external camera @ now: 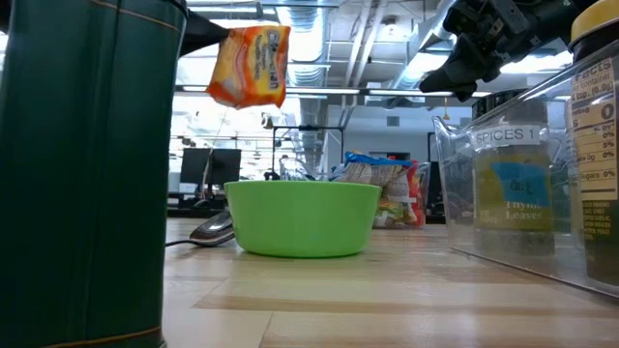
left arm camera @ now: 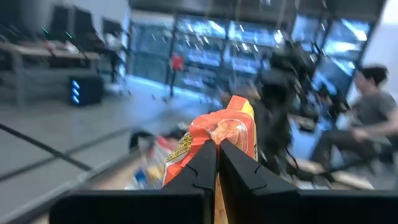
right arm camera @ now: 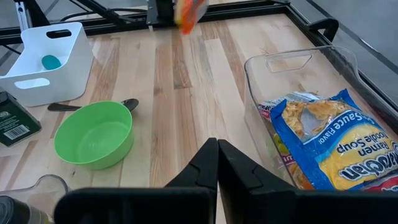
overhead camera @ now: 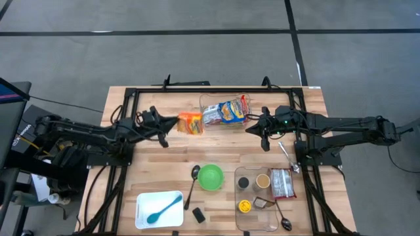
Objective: Pick & Place Food Item
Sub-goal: Put the orange noodle pack into the top transparent bin
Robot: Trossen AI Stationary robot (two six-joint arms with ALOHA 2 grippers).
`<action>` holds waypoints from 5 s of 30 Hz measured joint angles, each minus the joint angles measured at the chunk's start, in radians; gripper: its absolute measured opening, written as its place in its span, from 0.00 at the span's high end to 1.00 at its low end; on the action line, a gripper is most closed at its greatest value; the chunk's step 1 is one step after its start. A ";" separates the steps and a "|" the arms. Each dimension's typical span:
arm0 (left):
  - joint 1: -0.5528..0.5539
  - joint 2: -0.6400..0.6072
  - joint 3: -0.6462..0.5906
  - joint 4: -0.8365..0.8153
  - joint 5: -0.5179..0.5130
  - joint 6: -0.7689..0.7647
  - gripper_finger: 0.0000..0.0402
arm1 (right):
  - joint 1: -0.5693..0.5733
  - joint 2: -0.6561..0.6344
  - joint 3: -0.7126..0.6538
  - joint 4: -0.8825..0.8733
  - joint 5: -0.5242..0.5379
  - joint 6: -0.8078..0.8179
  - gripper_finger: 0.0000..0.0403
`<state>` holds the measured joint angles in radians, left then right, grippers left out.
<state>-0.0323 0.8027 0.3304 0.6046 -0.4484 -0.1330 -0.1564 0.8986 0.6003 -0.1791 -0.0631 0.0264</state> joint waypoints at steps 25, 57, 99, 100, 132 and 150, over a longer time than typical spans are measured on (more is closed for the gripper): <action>0.332 0.548 0.183 0.423 0.217 -0.082 0.99 | 0.000 0.000 0.000 0.000 0.000 0.000 1.00; 0.414 0.838 0.288 0.269 0.191 -0.352 0.99 | -0.002 0.061 -0.001 0.046 0.000 -0.011 1.00; 0.447 0.832 0.287 0.413 0.460 -0.081 0.86 | 0.000 0.064 0.000 0.050 0.000 -0.011 1.00; 0.440 0.832 0.287 0.413 0.464 -0.066 0.90 | 0.000 0.064 0.000 0.050 0.000 -0.011 1.00; 0.413 0.850 0.486 -0.139 0.217 0.046 1.00 | 0.000 0.064 0.000 0.053 0.000 -0.008 1.00; 0.446 0.925 0.487 -0.146 0.186 -0.028 1.00 | 0.000 0.064 0.000 0.052 0.000 -0.008 1.00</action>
<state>0.4137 1.7279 0.8169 0.4583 -0.2623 -0.1610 -0.1566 0.9630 0.5999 -0.1268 -0.0634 0.0181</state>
